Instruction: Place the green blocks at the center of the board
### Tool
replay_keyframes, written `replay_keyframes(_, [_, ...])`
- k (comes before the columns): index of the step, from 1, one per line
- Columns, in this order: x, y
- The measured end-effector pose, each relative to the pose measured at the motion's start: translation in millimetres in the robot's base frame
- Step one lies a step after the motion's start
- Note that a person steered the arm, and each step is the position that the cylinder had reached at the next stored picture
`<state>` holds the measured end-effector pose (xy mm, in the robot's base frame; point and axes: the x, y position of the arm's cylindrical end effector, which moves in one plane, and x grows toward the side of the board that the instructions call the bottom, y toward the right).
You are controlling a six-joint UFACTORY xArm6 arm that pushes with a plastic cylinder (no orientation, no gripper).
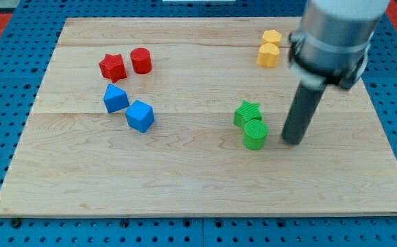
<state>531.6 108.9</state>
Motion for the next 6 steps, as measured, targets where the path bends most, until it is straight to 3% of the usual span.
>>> replay_keyframes(1, [19, -52])
replay_keyframes(3, [-33, -12])
replay_keyframes(4, [3, 28])
replay_keyframes(5, [-35, 74])
replay_keyframes(6, [-55, 13])
